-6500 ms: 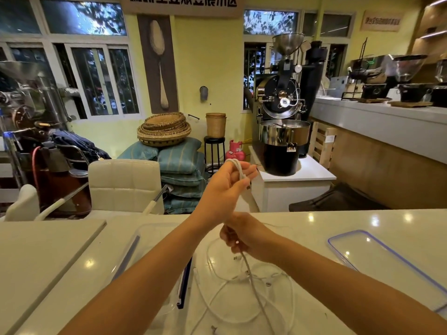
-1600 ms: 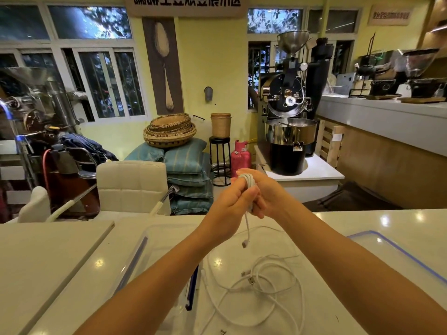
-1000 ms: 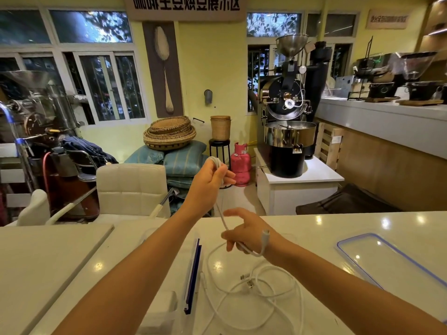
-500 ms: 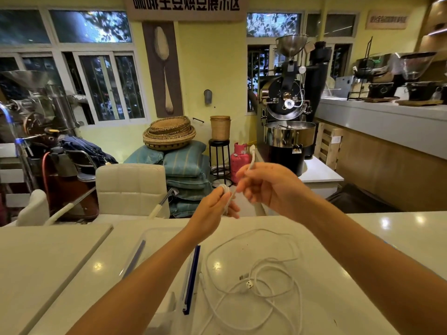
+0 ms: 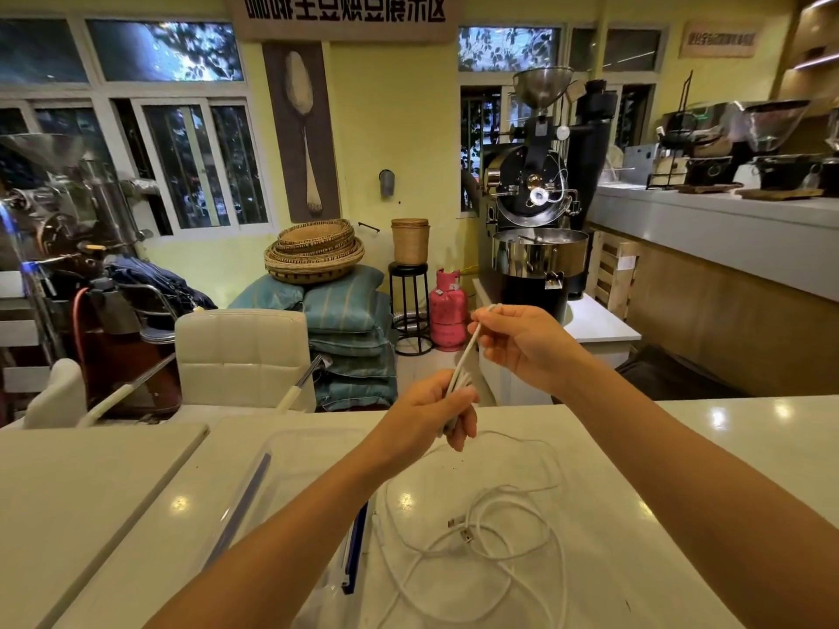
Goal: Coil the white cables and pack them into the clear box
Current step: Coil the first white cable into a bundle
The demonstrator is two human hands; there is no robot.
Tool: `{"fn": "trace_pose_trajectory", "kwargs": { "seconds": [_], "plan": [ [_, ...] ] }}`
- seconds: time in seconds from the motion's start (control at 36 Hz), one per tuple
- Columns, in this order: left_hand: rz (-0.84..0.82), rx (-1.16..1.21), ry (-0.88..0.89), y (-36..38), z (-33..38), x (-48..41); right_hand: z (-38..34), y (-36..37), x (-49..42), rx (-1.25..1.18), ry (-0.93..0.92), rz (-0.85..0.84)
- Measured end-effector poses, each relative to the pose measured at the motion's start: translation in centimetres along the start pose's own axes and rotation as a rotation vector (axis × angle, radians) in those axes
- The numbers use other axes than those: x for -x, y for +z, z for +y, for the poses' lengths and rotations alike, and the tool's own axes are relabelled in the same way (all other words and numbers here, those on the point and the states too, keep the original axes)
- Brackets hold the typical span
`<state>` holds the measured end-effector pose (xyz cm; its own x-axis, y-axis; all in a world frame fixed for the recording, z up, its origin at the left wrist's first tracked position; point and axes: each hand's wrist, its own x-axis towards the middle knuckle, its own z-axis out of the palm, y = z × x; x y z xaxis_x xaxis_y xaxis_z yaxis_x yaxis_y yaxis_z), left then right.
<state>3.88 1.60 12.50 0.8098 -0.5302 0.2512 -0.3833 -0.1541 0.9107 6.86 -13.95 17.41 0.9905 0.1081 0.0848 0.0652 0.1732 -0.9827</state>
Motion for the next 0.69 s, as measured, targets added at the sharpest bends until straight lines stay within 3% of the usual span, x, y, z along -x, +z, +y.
{"fn": "trace_pose_trajectory", "kwargs": {
  "seconds": [0.11,0.31,0.44,0.58,0.69],
  "plan": [
    [-0.044,0.002,0.01,0.0,0.6,0.2,0.6,0.0,-0.2,-0.098,0.041,0.056],
    [-0.095,-0.035,-0.002,-0.6,1.5,0.2,1.9,0.1,-0.4,-0.006,0.02,0.101],
    [-0.122,0.083,0.003,-1.4,1.8,0.1,2.5,0.6,0.0,0.124,-0.027,0.02],
    [-0.09,0.22,0.02,-1.6,2.3,-0.1,2.9,1.8,0.4,0.104,-0.022,-0.073],
    [-0.049,0.313,0.017,-1.8,2.1,-0.4,3.5,2.0,0.5,0.326,-0.069,-0.101]
  ]
}}
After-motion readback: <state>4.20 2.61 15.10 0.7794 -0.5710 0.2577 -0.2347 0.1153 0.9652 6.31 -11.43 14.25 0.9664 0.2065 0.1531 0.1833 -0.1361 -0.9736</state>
